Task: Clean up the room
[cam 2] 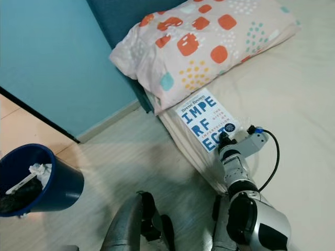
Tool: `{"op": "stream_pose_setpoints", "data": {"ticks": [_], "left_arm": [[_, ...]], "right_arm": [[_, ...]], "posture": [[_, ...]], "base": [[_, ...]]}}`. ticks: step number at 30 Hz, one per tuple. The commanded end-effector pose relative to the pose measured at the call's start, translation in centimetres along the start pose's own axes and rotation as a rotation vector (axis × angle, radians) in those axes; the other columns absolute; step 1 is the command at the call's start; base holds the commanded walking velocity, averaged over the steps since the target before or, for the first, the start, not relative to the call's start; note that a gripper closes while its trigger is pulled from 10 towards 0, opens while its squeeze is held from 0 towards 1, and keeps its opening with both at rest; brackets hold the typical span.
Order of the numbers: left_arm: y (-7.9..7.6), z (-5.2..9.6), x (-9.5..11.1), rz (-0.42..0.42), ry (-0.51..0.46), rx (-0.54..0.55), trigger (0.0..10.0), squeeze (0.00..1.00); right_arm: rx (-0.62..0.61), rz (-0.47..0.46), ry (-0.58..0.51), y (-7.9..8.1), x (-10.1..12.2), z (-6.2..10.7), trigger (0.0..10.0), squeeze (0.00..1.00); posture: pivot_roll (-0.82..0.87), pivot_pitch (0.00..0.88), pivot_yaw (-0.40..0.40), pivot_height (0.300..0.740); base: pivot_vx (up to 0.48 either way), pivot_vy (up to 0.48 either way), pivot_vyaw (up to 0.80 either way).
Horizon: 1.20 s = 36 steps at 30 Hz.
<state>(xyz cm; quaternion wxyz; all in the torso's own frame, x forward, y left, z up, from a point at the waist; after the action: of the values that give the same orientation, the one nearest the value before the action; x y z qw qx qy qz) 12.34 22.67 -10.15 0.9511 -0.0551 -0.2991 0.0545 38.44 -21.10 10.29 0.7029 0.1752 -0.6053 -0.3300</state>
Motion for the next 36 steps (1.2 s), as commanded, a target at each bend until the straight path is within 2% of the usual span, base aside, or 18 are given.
{"op": "stream_pose_setpoints", "data": {"ticks": [1, 7, 12, 16, 17, 18, 19, 23, 24, 27, 29, 30, 33, 36], "left_arm": [[0.8, 0.6, -1.5, 0.01, 0.059, 0.031, 10.0, 0.0], [0.5, -0.2, -0.1, 0.022, 0.042, 0.043, 10.0, 0.0], [0.4, -0.6, 1.0, 0.033, 0.032, 0.062, 10.0, 0.0], [0.3, -0.9, 1.5, 0.038, 0.035, 0.074, 10.0, 0.0], [0.2, -1.0, 1.6, 0.04, 0.042, 0.08, 10.0, 0.0], [0.2, -1.0, 1.6, 0.04, 0.043, 0.081, 10.0, 0.0], [0.2, -1.1, 1.7, 0.041, 0.046, 0.084, 10.0, 0.0], [0.2, -1.1, 1.7, 0.041, 0.046, 0.084, 10.0, 0.0], [0.0, -1.2, 2.0, 0.042, 0.048, 0.086, 10.0, 0.0], [-0.1, -1.4, 2.4, 0.051, 0.042, 0.096, 10.0, 0.0], [0.4, -1.7, 4.1, 0.08, -0.002, 0.165, 10.0, 0.0], [0.4, -1.7, 4.1, 0.08, -0.002, 0.165, 10.0, 0.0], [2.5, -1.5, 8.0, 0.213, -0.13, 0.353, 10.0, 0.0], [2.9, -1.5, 9.1, 0.248, -0.151, 0.391, 10.0, 0.0]], "right_arm": [[-0.026, -0.02, 0.02, -0.6, -0.7, 0.2, 10.0, 1.0], [-0.045, -0.023, -0.009, -0.8, 0.1, 0.1, 10.0, 1.0], [-0.086, -0.053, -0.04, -1.6, 0.1, 0.3, 10.0, 1.0], [-0.104, -0.084, -0.042, -2.3, -1.1, 0.9, 10.0, 1.0], [-0.134, -0.068, -0.022, -3.2, -2.4, 1.5, 10.0, 1.0], [-0.142, -0.062, -0.017, -3.4, -2.7, 1.6, 10.0, 1.0], [-0.148, -0.025, -0.005, -3.7, -3.3, 1.9, 10.0, 0.04], [-0.148, -0.025, -0.005, -3.7, -3.3, 1.9, 10.0, 0.04], [-0.135, 0.043, -0.002, -3.7, -3.5, 2.1, 10.0, 0.0], [-0.079, 0.079, -0.037, -3.1, -3.2, 2.1, 10.0, 0.0], [0.041, 0.172, -0.076, -1.5, -2.8, 2.0, 10.0, 0.0], [0.041, 0.172, -0.076, -1.5, -2.8, 2.0, 10.0, 0.0], [0.092, 0.269, -0.036, -0.7, -3.3, 1.8, 10.0, 0.0], [0.094, 0.281, -0.01, -0.8, -3.8, 1.8, 10.0, 0.0]], "posture": [[0.24, 0.415, 0.144, 0.607], [0.2, 0.351, 0.115, 0.607], [0.17, 0.306, 0.092, 0.607], [0.13, 0.265, 0.079, 0.607], [0.11, 0.247, 0.075, 0.607], [0.11, 0.247, 0.075, 0.607], [0.09, 0.221, 0.068, 0.607], [0.09, 0.221, 0.068, 0.607], [0.05, 0.186, 0.055, 0.607], [0.04, 0.168, 0.051, 0.607], [0.01, 0.142, 0.043, 0.615], [0.01, 0.142, 0.043, 0.615], [0.01, 0.11, 0.018, 0.628], [0.02, 0.101, 0.009, 0.633]], "base": [[0.0, 0.0, 0.0], [0.0, 0.0, 0.0], [0.0, 0.0, 0.0], [0.0, 0.0, 0.0], [0.0, 0.0, 0.0], [0.0, 0.0, 0.0], [0.0, 0.0, 0.0], [0.0, 0.0, 0.0], [0.0, 0.0, 0.0], [0.0, 0.0, -0.37], [0.0, 0.0, -0.42], [0.0, 0.0, -0.42], [0.0, 0.0, 0.0], [-0.32, 0.0, 0.0]]}}
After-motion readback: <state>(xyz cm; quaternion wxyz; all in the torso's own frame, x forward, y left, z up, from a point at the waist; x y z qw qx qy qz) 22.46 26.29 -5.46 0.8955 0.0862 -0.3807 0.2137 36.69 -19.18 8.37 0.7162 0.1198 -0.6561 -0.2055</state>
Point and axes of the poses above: a point about 5 cm out from each wrist's last joint towards the gripper, its own z axis pointing back from the gripper into the wrist, its own x axis along the axis of the wrist's last joint, y = z × x, the point moved 1 cm from there along -z, pointing out of the wrist towards the gripper, and after that the axes turned 5 degrees about z, right-handed, at the moved point
